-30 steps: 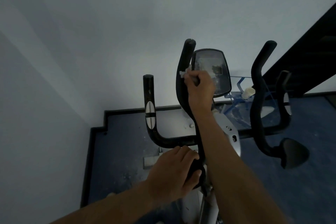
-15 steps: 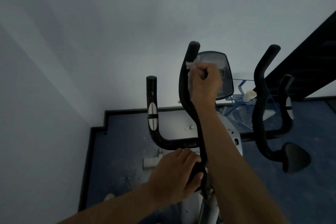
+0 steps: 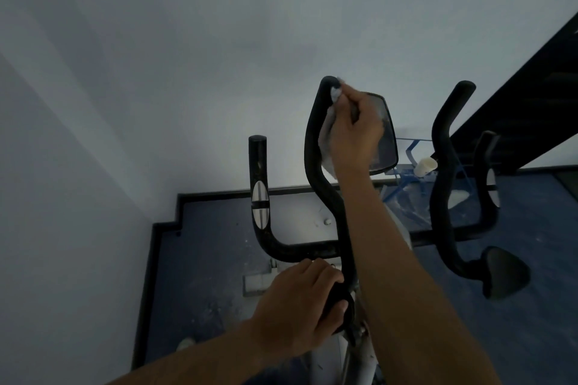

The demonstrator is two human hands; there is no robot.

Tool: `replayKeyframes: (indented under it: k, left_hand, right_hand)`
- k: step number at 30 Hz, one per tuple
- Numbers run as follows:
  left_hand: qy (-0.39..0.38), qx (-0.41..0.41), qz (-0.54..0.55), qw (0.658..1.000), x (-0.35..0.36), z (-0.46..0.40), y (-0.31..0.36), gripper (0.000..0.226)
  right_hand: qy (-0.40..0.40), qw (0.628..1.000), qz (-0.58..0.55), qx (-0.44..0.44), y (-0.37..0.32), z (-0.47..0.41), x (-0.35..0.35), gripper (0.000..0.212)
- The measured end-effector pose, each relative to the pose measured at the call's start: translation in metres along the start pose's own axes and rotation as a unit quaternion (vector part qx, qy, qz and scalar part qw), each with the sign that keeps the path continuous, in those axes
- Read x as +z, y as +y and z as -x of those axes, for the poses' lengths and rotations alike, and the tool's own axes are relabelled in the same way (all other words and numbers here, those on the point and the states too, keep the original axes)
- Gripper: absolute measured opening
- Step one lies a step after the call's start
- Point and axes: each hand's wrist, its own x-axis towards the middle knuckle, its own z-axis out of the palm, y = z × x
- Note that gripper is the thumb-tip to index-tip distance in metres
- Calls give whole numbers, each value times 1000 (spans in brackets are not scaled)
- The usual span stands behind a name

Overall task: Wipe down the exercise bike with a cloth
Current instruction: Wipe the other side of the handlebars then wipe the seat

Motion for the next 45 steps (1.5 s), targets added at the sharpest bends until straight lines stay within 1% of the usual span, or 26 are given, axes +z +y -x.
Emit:
replayKeyframes:
  k: [2, 4, 5, 7, 8, 9, 10, 11, 12, 14, 15, 18, 19, 21, 24, 27, 31, 32, 33, 35, 36, 39, 42, 43, 44, 45]
  left_hand:
    - [0, 0, 2, 1000, 1, 0, -1, 30]
    - [-2, 1, 2, 1000, 0, 0, -1, 29]
    - [-4, 2, 1, 1000, 1, 0, -1, 29]
    - [-7, 2, -2, 1000, 0, 0, -1, 30]
    - [-9, 1, -3, 1000, 1, 0, -1, 30]
    - [-13, -2, -3, 1000, 2, 0, -2, 30]
    - [-14, -3, -4, 1000, 2, 0, -2, 29]
    - [-13, -4, -5, 1000, 2, -1, -2, 29]
    - [-11, -3, -4, 1000, 3, -1, -2, 28]
    - [-11, -6, -2, 1000, 3, -1, -2, 27]
    - [-10, -7, -2, 1000, 3, -1, -2, 27]
    - [-13, -4, -1, 1000, 3, -1, -3, 32]
    - [-15, -4, -2, 1000, 4, -1, -4, 33]
    - [-16, -3, -4, 1000, 5, -1, -4, 36]
    - [-21, -7, -9, 1000, 8, -1, -4, 39]
    - [-13, -1, -7, 1000, 7, -1, -3, 37]
    - [1, -5, -3, 1000, 4, 0, -3, 31]
    - [5, -3, -1, 1000, 4, 0, -2, 31]
    - [6, -2, 2, 1000, 4, 0, -2, 30]
    - [6, -3, 6, 1000, 3, 1, -1, 30]
    - [8, -4, 5, 1000, 3, 1, -1, 30]
    - [13, -7, 0, 1000, 3, 0, 0, 31]
    - [12, -4, -5, 1000, 4, 1, 0, 31]
    - [12, -5, -8, 1000, 4, 1, 0, 31]
    - [12, -7, -10, 1000, 4, 1, 0, 31]
    - [11, -9, -10, 1000, 4, 1, 0, 31]
  right_hand:
    - [-23, 999, -1, 41, 11, 14, -2, 20]
    - [-49, 997, -7, 59, 19, 29, -6, 19]
    - [-48, 997, -2, 58, 20, 33, -7, 21]
    - [-13, 999, 6, 39, 11, 30, -6, 19]
    - [14, 999, -10, 28, 1, 24, -4, 13]
    - [45, 998, -33, 11, -6, 14, 0, 17]
    - [75, 996, -42, -15, -14, 2, 4, 32]
    - [94, 995, -34, -28, -20, -9, 9, 40]
    - [99, 994, -30, -45, -26, -17, 14, 35]
    - [64, 995, -19, -72, -33, -22, 24, 18]
    - [52, 994, -9, -92, -33, -22, 27, 17]
    - [58, 989, 28, -135, -18, -8, 25, 13]
    - [41, 986, 56, -151, -8, -1, 24, 10]
    - [-20, 977, 116, -177, 11, 13, 21, 9]
    - [-77, 975, 152, -141, 31, 32, 16, 8]
    - [-71, 973, 159, -149, 34, 33, 10, 12]
    - [-6, 971, 142, -193, 16, 18, 6, 7]
    - [-17, 969, 142, -204, 14, 16, 7, 7]
    - [-49, 966, 141, -213, 18, 14, 8, 7]
    - [-140, 959, 144, -202, 31, 21, 2, 7]
    - [-164, 954, 158, -196, 38, 27, -5, 9]
    - [-177, 943, 199, -200, 54, 42, -35, 13]
    - [-215, 936, 207, -189, 52, 51, -58, 11]
    - [-214, 939, 208, -173, 48, 51, -60, 9]
    - [-189, 948, 206, -155, 41, 49, -58, 4]
    - [-143, 964, 182, -134, 34, 43, -53, 2]
